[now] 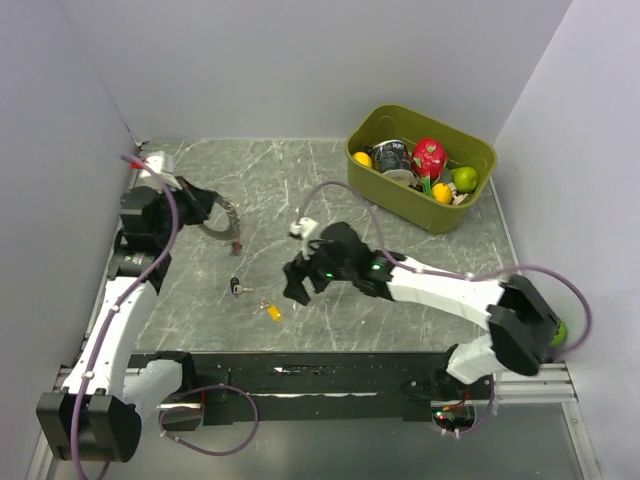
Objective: Put the keys on the keyring
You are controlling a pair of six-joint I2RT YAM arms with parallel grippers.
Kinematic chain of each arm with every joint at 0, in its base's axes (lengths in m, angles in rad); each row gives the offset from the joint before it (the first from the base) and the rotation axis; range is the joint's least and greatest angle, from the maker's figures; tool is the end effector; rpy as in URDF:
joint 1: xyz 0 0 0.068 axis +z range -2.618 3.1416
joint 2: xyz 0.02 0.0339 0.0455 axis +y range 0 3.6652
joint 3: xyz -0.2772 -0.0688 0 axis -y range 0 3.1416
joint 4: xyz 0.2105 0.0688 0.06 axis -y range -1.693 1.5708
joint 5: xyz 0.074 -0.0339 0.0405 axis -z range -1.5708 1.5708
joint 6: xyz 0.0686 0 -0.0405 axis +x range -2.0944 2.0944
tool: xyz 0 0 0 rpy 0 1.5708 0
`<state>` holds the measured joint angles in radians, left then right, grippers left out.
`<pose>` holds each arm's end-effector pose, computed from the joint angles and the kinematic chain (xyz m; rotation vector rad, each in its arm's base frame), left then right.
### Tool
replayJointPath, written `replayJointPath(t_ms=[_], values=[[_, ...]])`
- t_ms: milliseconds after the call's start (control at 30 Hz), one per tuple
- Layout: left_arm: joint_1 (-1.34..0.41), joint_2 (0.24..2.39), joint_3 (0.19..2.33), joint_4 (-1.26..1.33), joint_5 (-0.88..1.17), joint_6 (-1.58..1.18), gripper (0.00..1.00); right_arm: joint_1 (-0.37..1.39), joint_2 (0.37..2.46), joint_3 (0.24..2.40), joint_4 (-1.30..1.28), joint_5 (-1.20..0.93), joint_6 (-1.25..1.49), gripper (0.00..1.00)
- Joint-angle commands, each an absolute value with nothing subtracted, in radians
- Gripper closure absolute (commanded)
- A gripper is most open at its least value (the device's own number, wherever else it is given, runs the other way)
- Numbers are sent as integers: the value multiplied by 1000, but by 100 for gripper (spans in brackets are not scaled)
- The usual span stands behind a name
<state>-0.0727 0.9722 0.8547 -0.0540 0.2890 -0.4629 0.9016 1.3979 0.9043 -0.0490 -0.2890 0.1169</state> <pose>0.2156 -0.0353 0.3536 -0.1302 1.7742 -0.6410 0.1744 0.2520 0.2675 -1.0162 1.9792 0.8922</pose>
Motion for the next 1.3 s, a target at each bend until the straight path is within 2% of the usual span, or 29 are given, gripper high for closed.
replayJointPath(t_ms=[0,167,333,500,833,1133,1200,1267], values=[[-3,928,971,-129,220,-552,99,982,1567,1089,-124,-143,159,7],[69,934,1061,-225,137,-548,99,1041,1758,1299,-205,-86,215,16],[77,933,1109,-297,3,-535,99,1084,1859,1405,-219,-55,252,22],[78,936,1143,-321,-46,-492,99,1114,1982,1537,-255,-63,276,28],[78,930,1112,-296,-18,-463,99,1135,2169,1785,-371,-20,311,43],[78,916,1089,-287,-9,-451,99,1167,2264,1877,-443,71,310,46],[78,914,1085,-287,-14,-451,99,1170,2267,1882,-446,71,310,53],[78,914,1085,-287,-12,-449,99,1172,2275,1893,-460,74,308,55]])
